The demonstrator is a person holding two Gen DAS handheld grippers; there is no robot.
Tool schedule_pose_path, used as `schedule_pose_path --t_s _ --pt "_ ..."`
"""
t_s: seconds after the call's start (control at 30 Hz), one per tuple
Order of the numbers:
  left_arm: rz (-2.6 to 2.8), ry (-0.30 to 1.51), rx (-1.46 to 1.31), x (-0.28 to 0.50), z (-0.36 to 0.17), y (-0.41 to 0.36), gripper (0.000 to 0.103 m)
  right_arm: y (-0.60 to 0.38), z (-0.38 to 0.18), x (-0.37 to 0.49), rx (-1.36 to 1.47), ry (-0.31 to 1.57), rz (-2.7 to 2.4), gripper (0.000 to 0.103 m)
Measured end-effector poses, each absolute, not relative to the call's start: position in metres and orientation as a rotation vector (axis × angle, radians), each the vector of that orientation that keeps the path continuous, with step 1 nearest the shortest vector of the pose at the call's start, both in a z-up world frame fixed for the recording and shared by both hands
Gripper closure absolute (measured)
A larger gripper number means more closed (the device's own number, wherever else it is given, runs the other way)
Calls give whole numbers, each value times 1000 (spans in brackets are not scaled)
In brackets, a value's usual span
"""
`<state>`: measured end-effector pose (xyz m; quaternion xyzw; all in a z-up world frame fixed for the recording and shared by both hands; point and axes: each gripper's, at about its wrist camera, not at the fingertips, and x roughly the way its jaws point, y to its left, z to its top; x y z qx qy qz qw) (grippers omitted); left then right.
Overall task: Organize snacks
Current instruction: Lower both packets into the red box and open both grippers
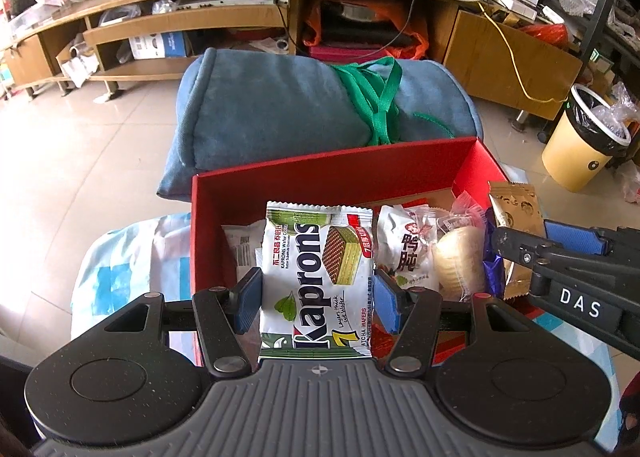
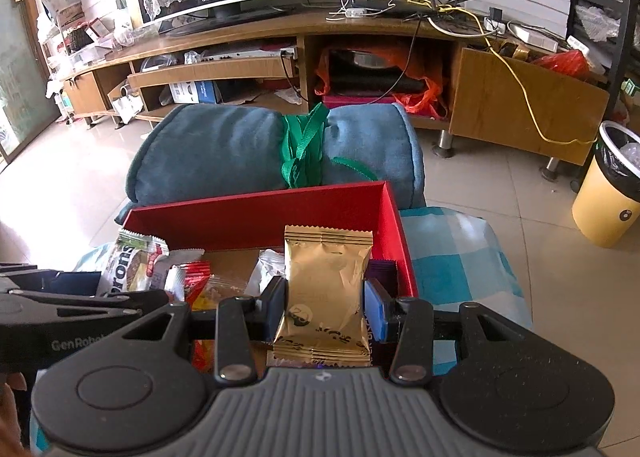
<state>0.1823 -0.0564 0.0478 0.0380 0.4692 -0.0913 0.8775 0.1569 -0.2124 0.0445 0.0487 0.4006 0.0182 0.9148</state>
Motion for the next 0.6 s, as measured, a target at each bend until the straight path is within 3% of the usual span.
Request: schedule_pose_path --t_s 0.6 --pt "-168 1003 83 192 36 -59 38 -207 31 168 82 855 47 63"
